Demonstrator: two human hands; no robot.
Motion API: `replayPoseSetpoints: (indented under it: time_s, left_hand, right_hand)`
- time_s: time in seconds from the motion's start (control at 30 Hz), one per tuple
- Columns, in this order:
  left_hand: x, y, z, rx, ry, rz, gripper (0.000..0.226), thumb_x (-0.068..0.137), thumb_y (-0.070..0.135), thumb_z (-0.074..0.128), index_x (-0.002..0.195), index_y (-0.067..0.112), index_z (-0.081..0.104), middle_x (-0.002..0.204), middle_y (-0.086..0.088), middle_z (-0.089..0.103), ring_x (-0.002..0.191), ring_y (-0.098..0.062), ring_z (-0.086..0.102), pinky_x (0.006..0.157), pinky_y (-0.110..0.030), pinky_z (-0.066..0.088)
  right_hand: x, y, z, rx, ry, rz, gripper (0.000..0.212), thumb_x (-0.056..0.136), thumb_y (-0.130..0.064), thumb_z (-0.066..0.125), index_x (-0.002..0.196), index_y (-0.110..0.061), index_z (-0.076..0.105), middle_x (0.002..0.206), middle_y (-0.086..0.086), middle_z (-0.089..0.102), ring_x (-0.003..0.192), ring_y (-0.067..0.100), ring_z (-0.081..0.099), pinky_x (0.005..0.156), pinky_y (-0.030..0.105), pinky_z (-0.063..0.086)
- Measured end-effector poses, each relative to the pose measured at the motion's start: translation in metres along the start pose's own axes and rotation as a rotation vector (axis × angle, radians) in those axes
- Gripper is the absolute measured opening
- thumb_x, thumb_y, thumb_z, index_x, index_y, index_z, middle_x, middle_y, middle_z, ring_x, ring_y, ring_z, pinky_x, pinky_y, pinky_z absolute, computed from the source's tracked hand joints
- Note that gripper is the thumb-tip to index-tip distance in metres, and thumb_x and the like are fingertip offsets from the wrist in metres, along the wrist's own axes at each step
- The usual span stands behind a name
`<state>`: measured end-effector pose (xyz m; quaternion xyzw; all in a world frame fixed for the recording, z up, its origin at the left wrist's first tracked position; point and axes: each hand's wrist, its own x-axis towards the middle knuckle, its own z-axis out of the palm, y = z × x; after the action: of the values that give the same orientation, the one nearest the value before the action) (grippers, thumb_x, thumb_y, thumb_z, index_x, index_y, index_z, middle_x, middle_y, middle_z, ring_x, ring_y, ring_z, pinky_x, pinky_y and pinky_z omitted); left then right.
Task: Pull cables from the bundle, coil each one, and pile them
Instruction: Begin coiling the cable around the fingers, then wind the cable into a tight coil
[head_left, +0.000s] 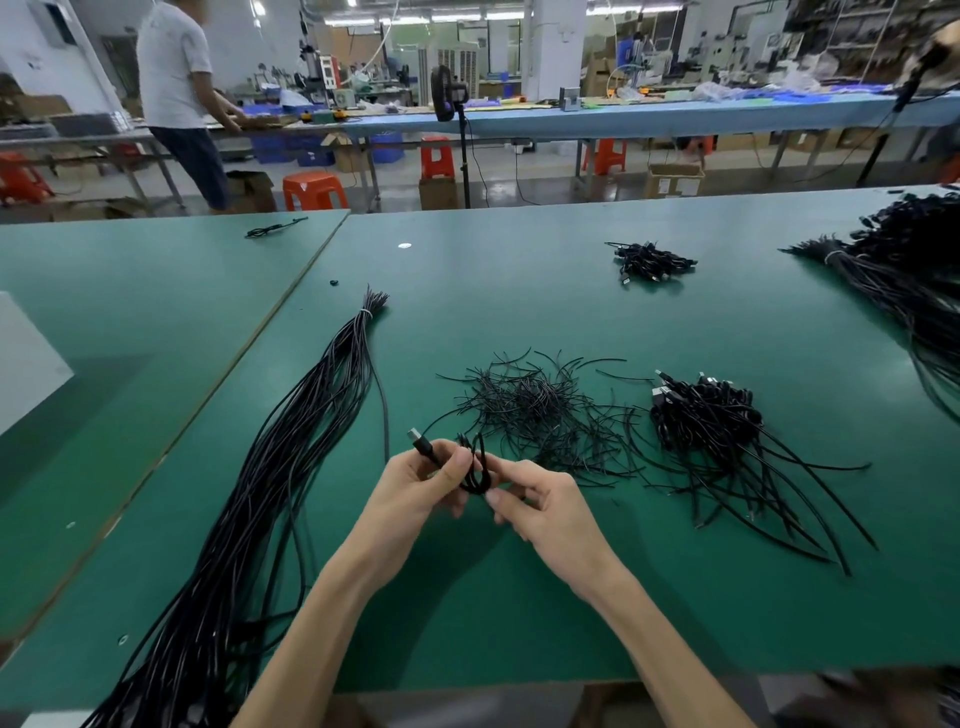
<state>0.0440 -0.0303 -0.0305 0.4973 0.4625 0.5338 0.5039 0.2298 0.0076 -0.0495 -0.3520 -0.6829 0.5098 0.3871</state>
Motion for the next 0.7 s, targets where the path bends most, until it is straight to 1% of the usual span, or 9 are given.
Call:
replayPoseSetpoints:
  time_s: [0.07, 0.17, 0.23, 0.3, 0.37, 0.43, 0.5, 0.6, 0.7]
  left_hand:
    - [0.002, 0.002, -0.007, 0.011, -0.07, 0.002, 0.023, 0.088, 0.037, 0.079, 0.098, 0.016, 0.077, 0.101, -0.012, 0.075, 0.072, -0.016, 0.06, 0.071, -0.026, 0.054]
    - [0.003, 0.001, -0.014, 0.022, -0.137, -0.017, 0.021, 0.085, 0.034, 0.083, 0.093, 0.016, 0.076, 0.09, -0.006, 0.071, 0.071, -0.019, 0.06, 0.075, -0.028, 0.054]
    - [0.003, -0.002, -0.015, 0.01, -0.14, -0.018, 0.018, 0.084, 0.032, 0.083, 0.09, 0.018, 0.075, 0.084, -0.005, 0.07, 0.069, -0.02, 0.06, 0.076, -0.028, 0.055]
    - [0.003, -0.007, -0.014, -0.019, -0.086, -0.011, 0.019, 0.082, 0.029, 0.084, 0.094, 0.016, 0.076, 0.084, -0.006, 0.072, 0.067, -0.021, 0.061, 0.076, -0.029, 0.055]
    - [0.003, -0.01, -0.01, -0.069, -0.003, -0.027, 0.04, 0.076, 0.025, 0.089, 0.108, 0.008, 0.072, 0.086, -0.011, 0.072, 0.065, -0.023, 0.062, 0.072, -0.031, 0.056]
    - [0.003, -0.011, -0.01, -0.102, 0.026, -0.04, 0.059, 0.076, 0.018, 0.089, 0.129, 0.009, 0.064, 0.091, -0.016, 0.069, 0.067, -0.026, 0.062, 0.072, -0.033, 0.057]
    - [0.002, -0.01, -0.012, -0.097, -0.017, -0.025, 0.063, 0.079, 0.014, 0.086, 0.137, 0.014, 0.062, 0.093, -0.016, 0.067, 0.068, -0.025, 0.061, 0.074, -0.033, 0.056]
    - [-0.001, -0.008, -0.011, -0.057, -0.064, 0.005, 0.047, 0.082, 0.022, 0.083, 0.126, 0.012, 0.07, 0.097, -0.017, 0.066, 0.068, -0.024, 0.059, 0.073, -0.033, 0.056]
    - [-0.002, -0.007, -0.007, -0.009, 0.002, -0.004, 0.031, 0.089, 0.031, 0.076, 0.111, 0.01, 0.073, 0.097, -0.014, 0.071, 0.072, -0.026, 0.062, 0.071, -0.034, 0.057]
  right_hand:
    - [0.0, 0.0, -0.001, -0.022, 0.003, -0.002, 0.045, 0.099, 0.0, 0.062, 0.139, -0.021, 0.064, 0.098, 0.007, 0.064, 0.072, 0.004, 0.057, 0.069, 0.017, 0.047]
    - [0.001, -0.001, -0.001, -0.055, -0.009, -0.012, 0.045, 0.099, -0.001, 0.062, 0.14, -0.019, 0.062, 0.101, 0.008, 0.063, 0.072, 0.005, 0.056, 0.078, 0.023, 0.051]
    - [0.001, -0.001, 0.0, -0.068, -0.018, -0.019, 0.045, 0.099, -0.001, 0.062, 0.14, -0.019, 0.062, 0.099, 0.005, 0.062, 0.072, 0.005, 0.055, 0.08, 0.023, 0.051]
    - [0.001, 0.0, 0.0, -0.066, -0.013, -0.02, 0.045, 0.099, -0.001, 0.062, 0.14, -0.02, 0.062, 0.097, 0.0, 0.061, 0.072, 0.005, 0.055, 0.08, 0.023, 0.051]
    - [0.002, 0.001, 0.0, -0.059, -0.013, -0.019, 0.045, 0.099, -0.001, 0.062, 0.139, -0.021, 0.062, 0.095, -0.003, 0.06, 0.072, 0.005, 0.055, 0.079, 0.024, 0.052]
    - [0.001, 0.0, 0.0, -0.069, -0.028, -0.014, 0.044, 0.1, -0.002, 0.061, 0.139, -0.022, 0.063, 0.097, -0.001, 0.061, 0.074, 0.005, 0.055, 0.08, 0.028, 0.054]
    - [0.001, 0.0, 0.001, -0.085, -0.058, -0.011, 0.042, 0.101, -0.003, 0.059, 0.138, -0.023, 0.065, 0.097, 0.0, 0.061, 0.077, 0.006, 0.055, 0.08, 0.029, 0.054]
    - [0.001, 0.001, 0.002, -0.125, -0.094, -0.006, 0.033, 0.103, -0.006, 0.058, 0.13, -0.02, 0.07, 0.096, -0.004, 0.062, 0.078, 0.004, 0.055, 0.077, 0.025, 0.049]
    - [0.001, 0.003, 0.002, -0.126, -0.076, 0.007, 0.028, 0.102, -0.008, 0.06, 0.123, -0.02, 0.074, 0.093, -0.008, 0.061, 0.076, 0.004, 0.055, 0.075, 0.022, 0.047]
